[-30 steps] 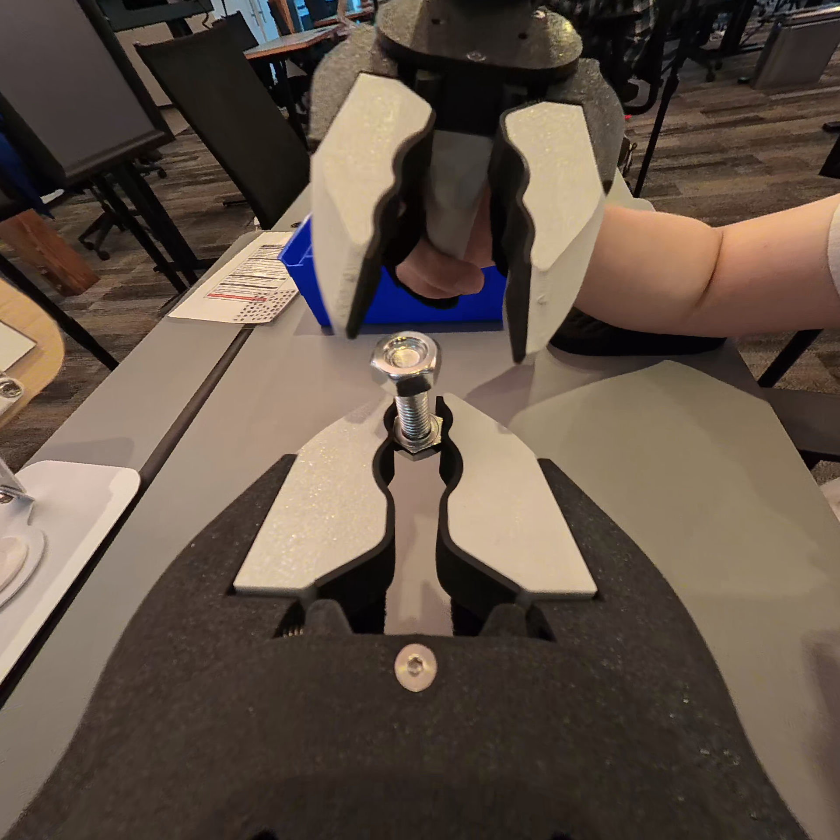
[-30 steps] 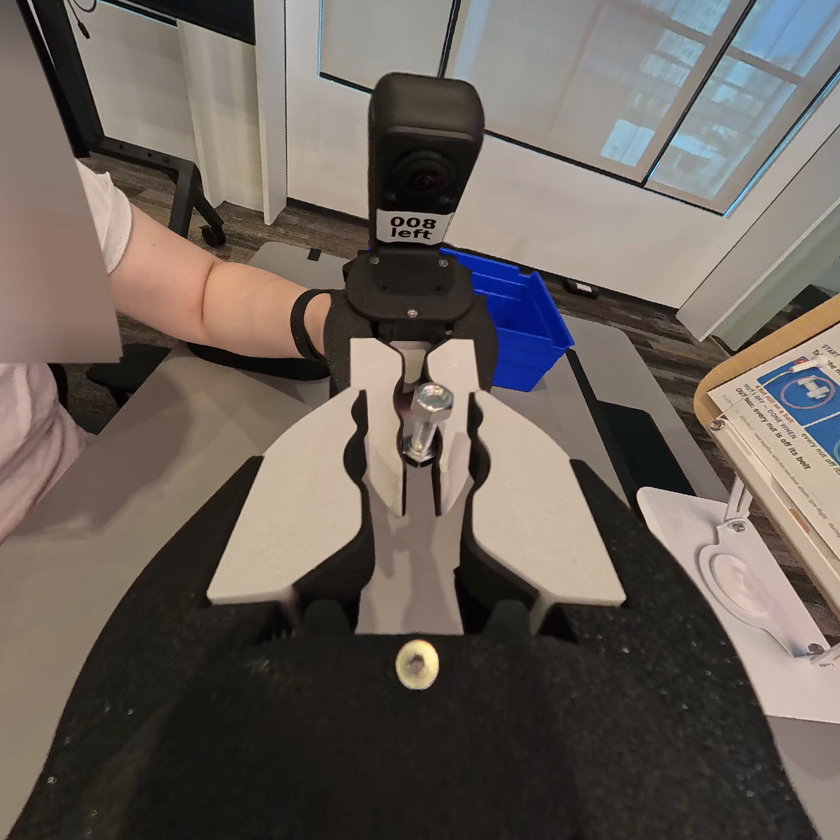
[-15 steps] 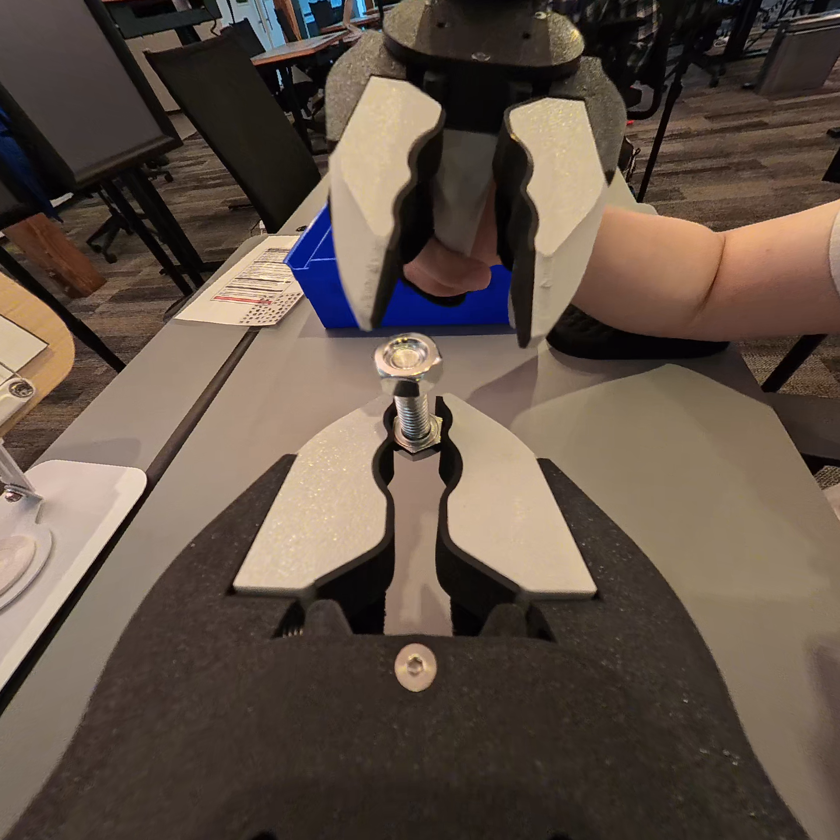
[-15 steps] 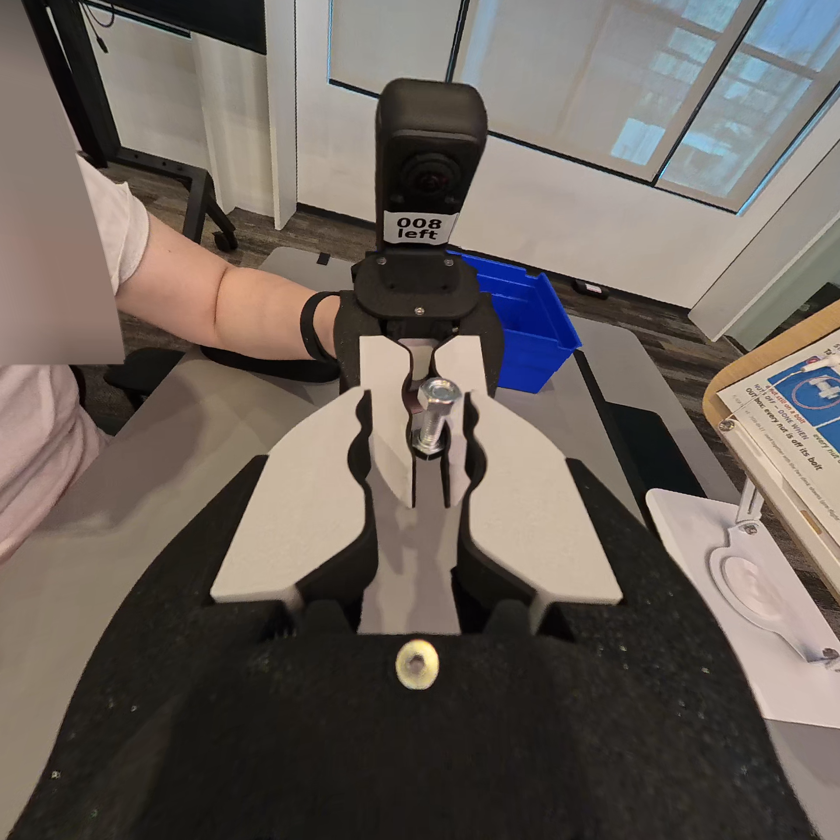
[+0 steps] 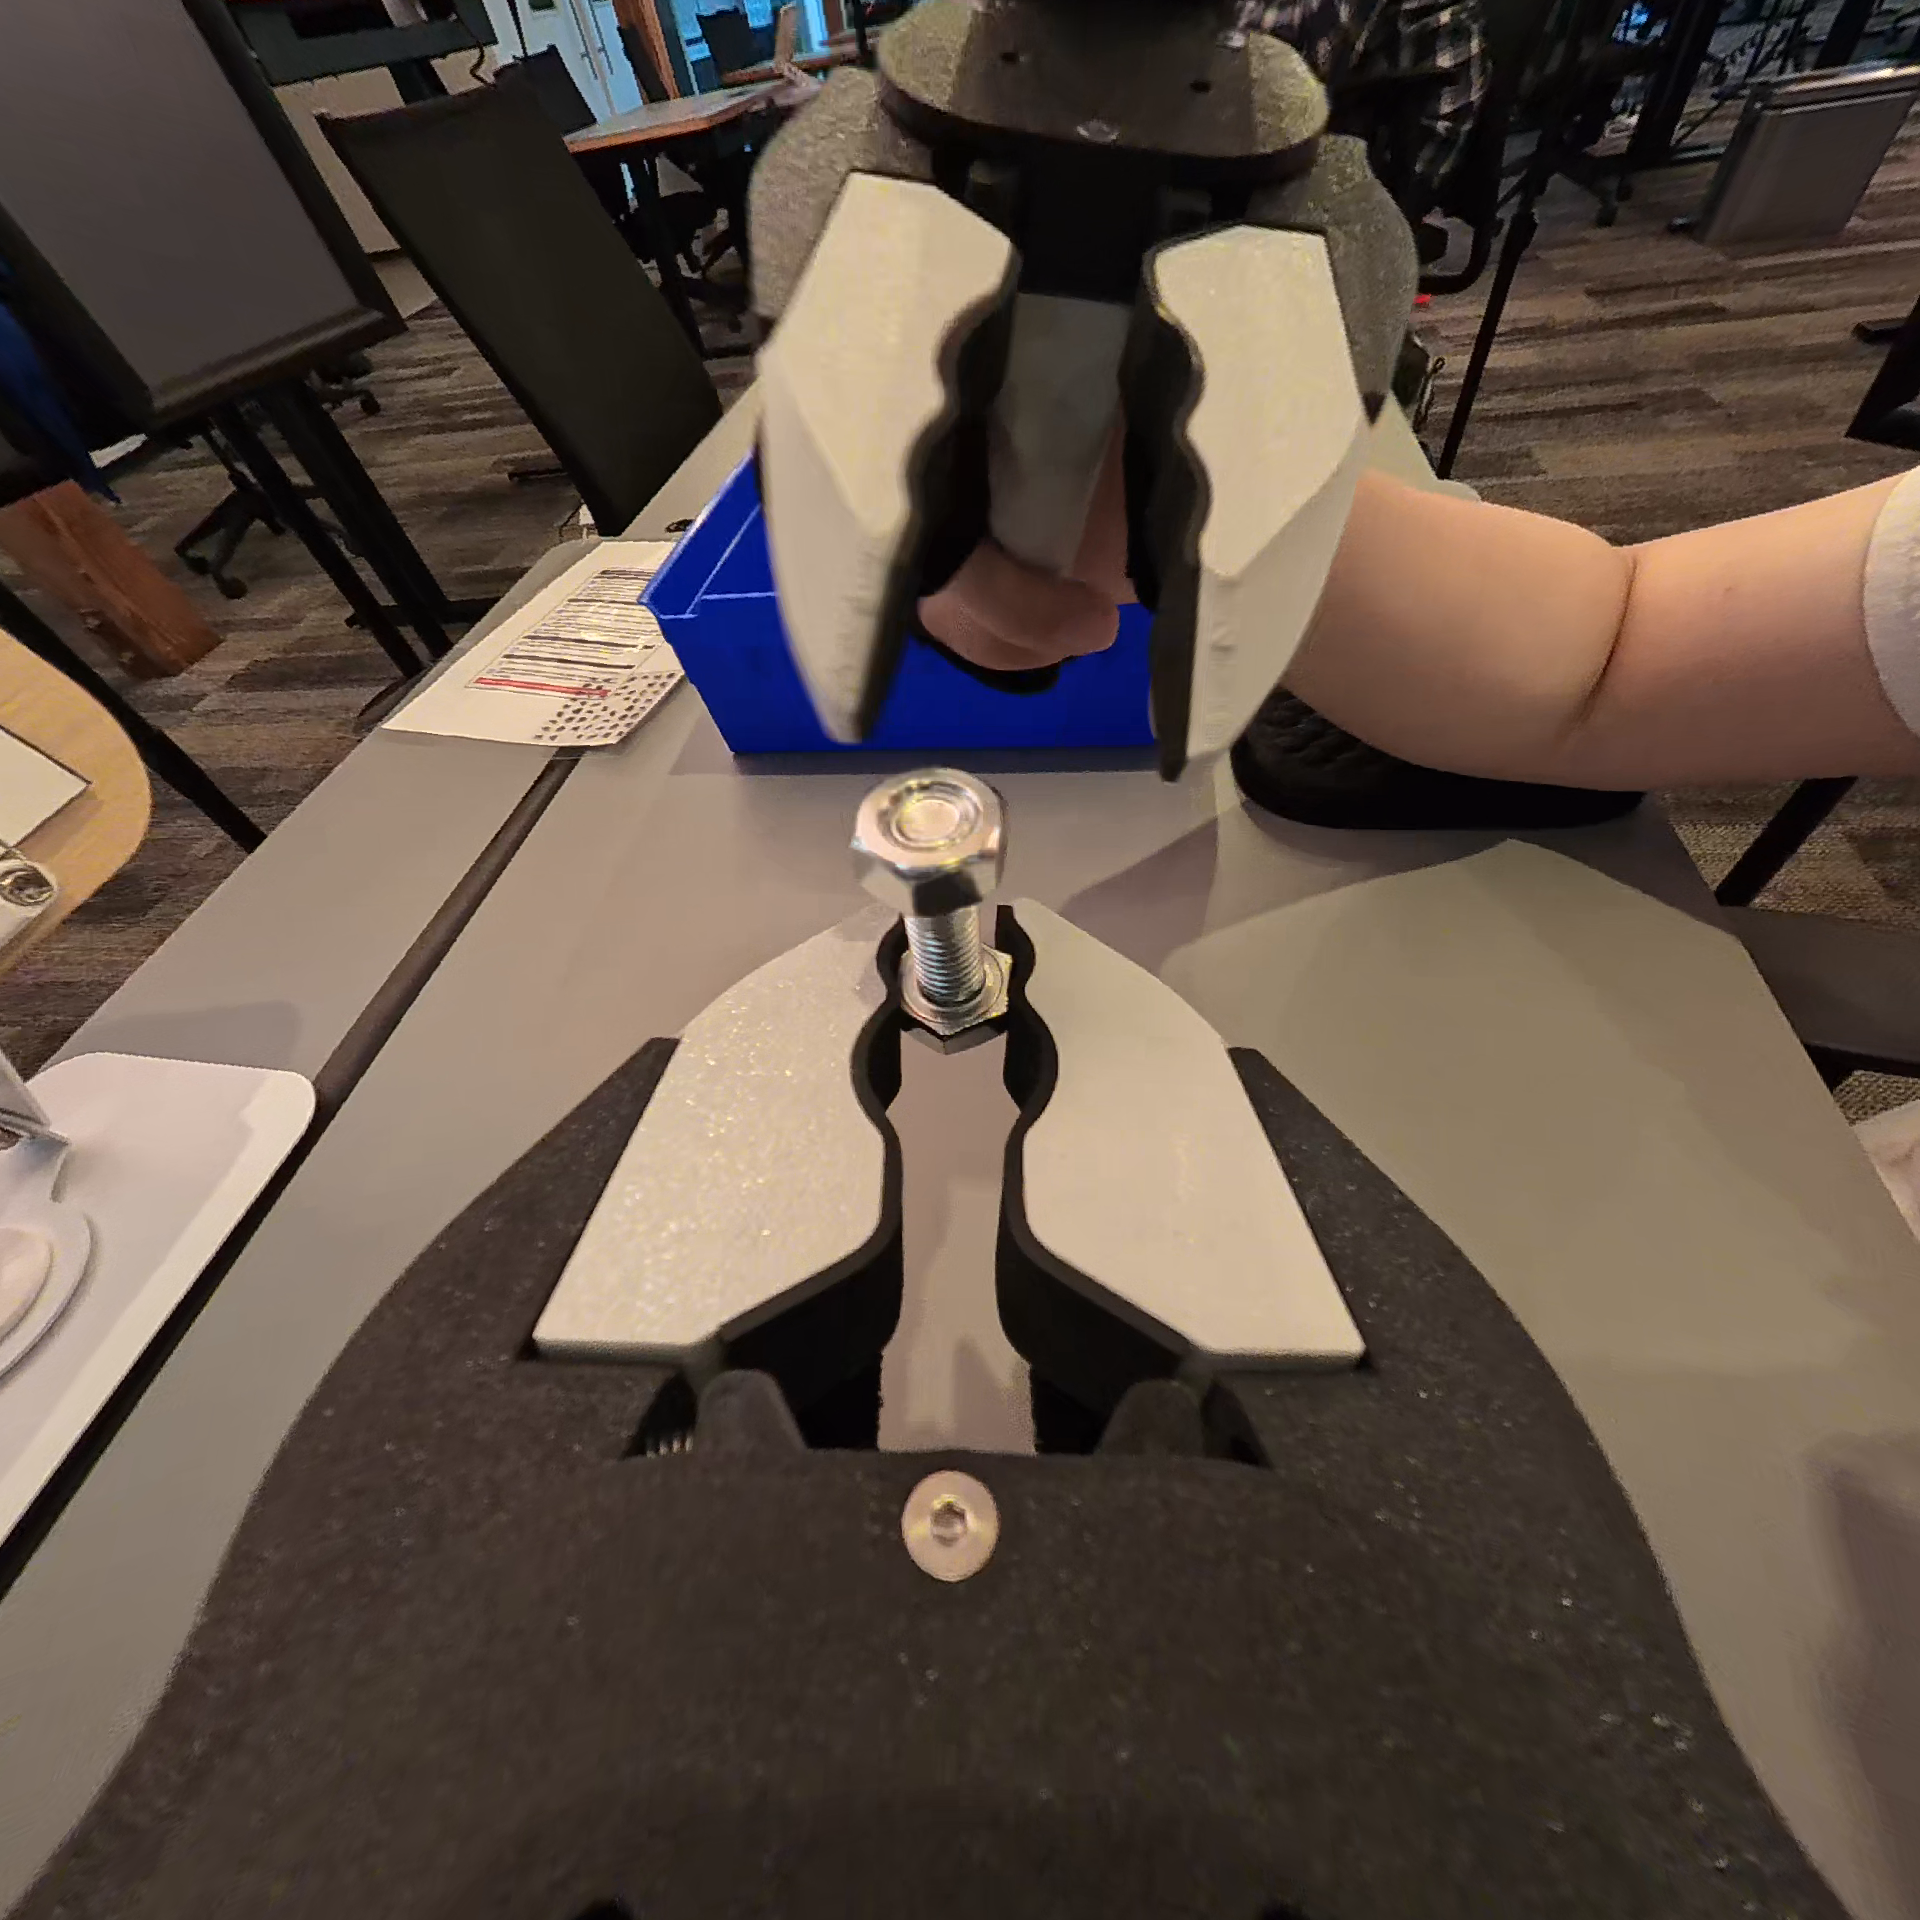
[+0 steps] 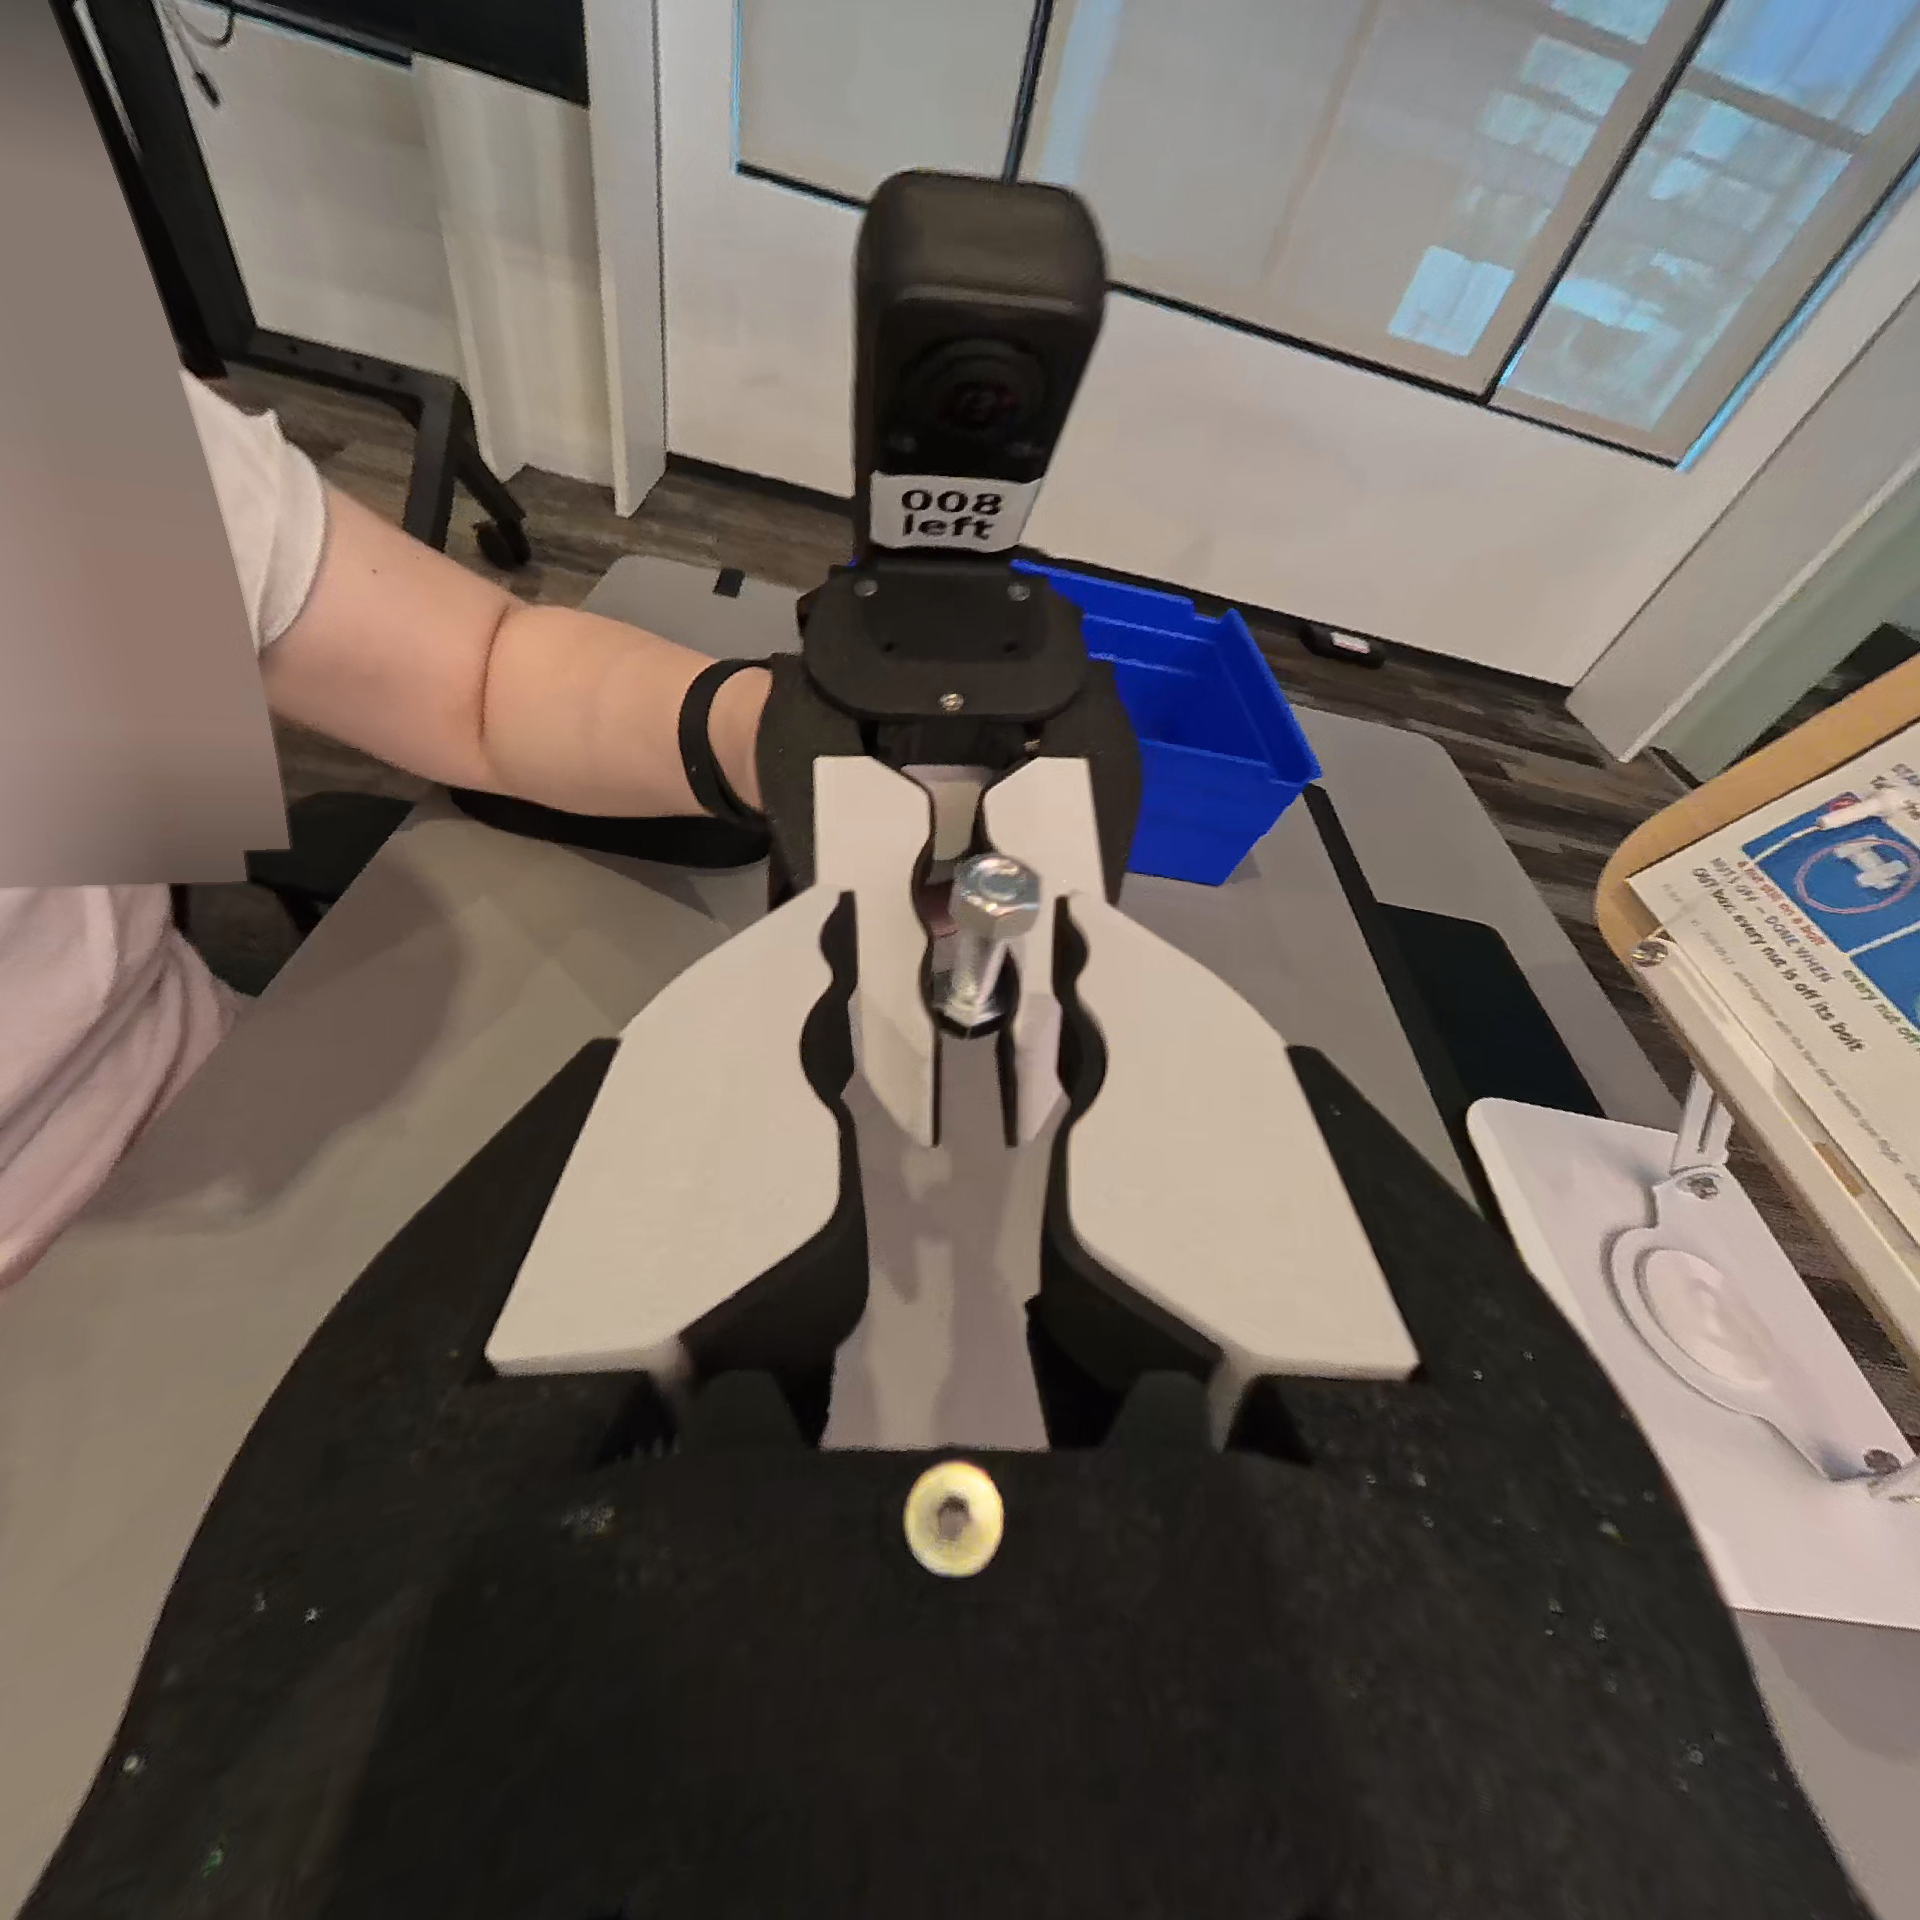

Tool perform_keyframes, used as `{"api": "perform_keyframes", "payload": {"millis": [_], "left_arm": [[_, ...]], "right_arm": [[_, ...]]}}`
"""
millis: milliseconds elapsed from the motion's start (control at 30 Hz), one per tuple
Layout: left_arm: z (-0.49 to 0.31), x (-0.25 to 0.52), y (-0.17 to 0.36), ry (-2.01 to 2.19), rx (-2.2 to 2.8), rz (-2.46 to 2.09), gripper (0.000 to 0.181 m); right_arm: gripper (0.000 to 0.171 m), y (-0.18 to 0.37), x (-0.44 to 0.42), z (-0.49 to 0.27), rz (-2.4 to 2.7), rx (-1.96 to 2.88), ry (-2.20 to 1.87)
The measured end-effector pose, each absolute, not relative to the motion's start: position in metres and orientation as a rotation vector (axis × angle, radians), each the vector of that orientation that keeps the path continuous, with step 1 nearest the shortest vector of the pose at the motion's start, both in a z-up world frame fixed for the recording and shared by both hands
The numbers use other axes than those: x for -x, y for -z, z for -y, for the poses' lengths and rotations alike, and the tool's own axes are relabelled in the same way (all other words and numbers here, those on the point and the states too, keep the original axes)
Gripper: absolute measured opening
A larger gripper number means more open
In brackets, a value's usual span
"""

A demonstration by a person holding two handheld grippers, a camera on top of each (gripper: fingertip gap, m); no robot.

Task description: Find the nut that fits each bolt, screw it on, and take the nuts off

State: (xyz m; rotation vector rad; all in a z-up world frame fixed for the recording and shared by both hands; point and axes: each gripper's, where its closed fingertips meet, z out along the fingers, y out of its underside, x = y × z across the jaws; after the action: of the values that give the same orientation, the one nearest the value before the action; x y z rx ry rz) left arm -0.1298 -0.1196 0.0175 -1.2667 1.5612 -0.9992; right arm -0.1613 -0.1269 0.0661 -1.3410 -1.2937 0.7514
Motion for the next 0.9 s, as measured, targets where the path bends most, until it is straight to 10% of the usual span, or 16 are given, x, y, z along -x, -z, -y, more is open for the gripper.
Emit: {"api": "perform_keyframes", "payload": {"millis": [767, 900], "left_arm": [[0.119, 0.132, -0.02, 0.952, 1.251, -1.566, 0.014], [0.11, 0.137, -0.025, 0.977, 1.278, -1.516, 0.014]], "right_arm": [[0.05, -0.057, 0.175, 0.133, 1.34, 1.343, -0.749], [0.027, -0.061, 0.166, 0.145, 1.39, 1.339, -0.823]]}}
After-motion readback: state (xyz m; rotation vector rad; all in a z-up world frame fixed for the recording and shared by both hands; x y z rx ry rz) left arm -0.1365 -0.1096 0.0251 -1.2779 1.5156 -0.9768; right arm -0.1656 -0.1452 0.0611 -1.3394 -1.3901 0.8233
